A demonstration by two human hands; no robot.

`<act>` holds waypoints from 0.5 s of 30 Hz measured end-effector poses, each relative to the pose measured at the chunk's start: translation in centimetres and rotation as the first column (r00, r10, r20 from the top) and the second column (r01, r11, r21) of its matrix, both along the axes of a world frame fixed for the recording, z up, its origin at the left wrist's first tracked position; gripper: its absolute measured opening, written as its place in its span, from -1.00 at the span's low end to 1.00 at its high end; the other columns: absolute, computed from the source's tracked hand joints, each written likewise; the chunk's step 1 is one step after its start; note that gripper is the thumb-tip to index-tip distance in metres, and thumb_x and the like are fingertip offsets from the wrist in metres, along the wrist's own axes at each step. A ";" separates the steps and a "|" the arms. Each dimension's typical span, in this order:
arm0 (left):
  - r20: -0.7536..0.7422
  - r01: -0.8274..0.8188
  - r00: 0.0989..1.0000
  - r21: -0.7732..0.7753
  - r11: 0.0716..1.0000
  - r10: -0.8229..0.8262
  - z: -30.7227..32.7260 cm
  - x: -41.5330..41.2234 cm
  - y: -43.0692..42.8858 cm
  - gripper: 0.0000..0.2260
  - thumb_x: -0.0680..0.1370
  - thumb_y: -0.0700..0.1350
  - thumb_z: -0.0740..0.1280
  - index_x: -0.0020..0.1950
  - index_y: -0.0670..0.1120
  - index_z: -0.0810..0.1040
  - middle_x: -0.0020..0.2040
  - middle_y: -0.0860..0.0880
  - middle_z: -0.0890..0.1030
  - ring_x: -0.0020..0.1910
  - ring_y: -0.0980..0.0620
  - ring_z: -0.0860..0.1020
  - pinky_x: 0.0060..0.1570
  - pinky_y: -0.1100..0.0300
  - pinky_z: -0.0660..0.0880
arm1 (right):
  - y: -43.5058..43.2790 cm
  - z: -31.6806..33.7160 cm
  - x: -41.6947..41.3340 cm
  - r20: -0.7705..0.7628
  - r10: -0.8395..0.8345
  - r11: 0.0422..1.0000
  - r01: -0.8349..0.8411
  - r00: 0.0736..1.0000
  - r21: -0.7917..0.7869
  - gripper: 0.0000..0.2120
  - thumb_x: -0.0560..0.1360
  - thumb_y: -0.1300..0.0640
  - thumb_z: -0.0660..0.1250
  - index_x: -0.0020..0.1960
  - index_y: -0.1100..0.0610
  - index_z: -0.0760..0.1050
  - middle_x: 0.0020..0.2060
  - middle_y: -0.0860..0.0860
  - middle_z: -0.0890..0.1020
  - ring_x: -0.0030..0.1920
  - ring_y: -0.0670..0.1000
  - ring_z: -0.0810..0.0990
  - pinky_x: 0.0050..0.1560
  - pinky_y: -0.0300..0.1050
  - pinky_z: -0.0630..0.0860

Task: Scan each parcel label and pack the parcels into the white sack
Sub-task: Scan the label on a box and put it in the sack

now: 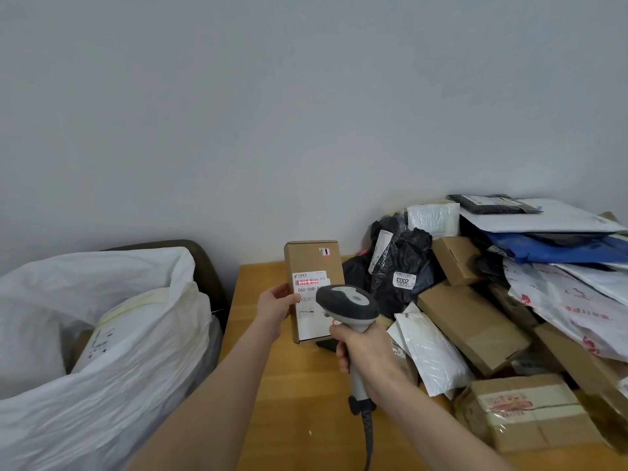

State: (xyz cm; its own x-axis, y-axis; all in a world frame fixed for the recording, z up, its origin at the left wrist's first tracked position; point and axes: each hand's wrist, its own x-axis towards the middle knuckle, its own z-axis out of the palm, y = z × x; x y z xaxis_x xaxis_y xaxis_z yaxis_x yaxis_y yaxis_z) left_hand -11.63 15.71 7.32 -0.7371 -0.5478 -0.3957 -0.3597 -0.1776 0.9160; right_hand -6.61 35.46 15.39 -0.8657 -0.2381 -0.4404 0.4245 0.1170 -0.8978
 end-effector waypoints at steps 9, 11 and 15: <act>-0.004 -0.031 1.000 -0.015 0.999 0.031 0.6 0.5 0.9 -0.63 0.52 -0.27 0.37 0.32 -0.16 0.44 0.04 -0.05 0.61 0.02 -0.05 0.60 -0.10 0.13 0.57 | 0.8 -0.3 -0.5 0.001 0.036 0.999 -0.036 0.999 -0.025 -0.86 0.42 0.27 0.38 -0.31 0.25 0.50 -0.47 0.12 0.50 -0.57 -0.02 0.40 -0.51 -0.20 0.37; -0.006 -0.040 0.999 -0.018 0.999 0.040 0.8 0.7 1.1 -0.62 0.52 -0.27 0.37 0.33 -0.17 0.43 0.06 -0.06 0.61 0.04 -0.06 0.59 -0.07 0.12 0.56 | 1.0 -0.5 -0.7 0.003 0.040 0.999 -0.040 0.999 -0.036 -0.87 0.42 0.27 0.38 -0.29 0.25 0.50 -0.45 0.13 0.51 -0.57 -0.02 0.40 -0.51 -0.20 0.37; -0.009 -0.048 0.999 -0.024 0.999 0.048 1.0 1.0 1.4 -0.60 0.52 -0.27 0.37 0.35 -0.17 0.43 0.10 -0.08 0.62 0.08 -0.06 0.59 0.10 0.02 0.56 | 1.5 -1.1 -1.6 0.013 0.036 0.995 -0.035 0.999 -0.094 -0.90 0.43 0.23 0.42 -0.21 0.25 0.54 -0.43 0.13 0.55 -0.49 0.00 0.48 -0.42 -0.14 0.46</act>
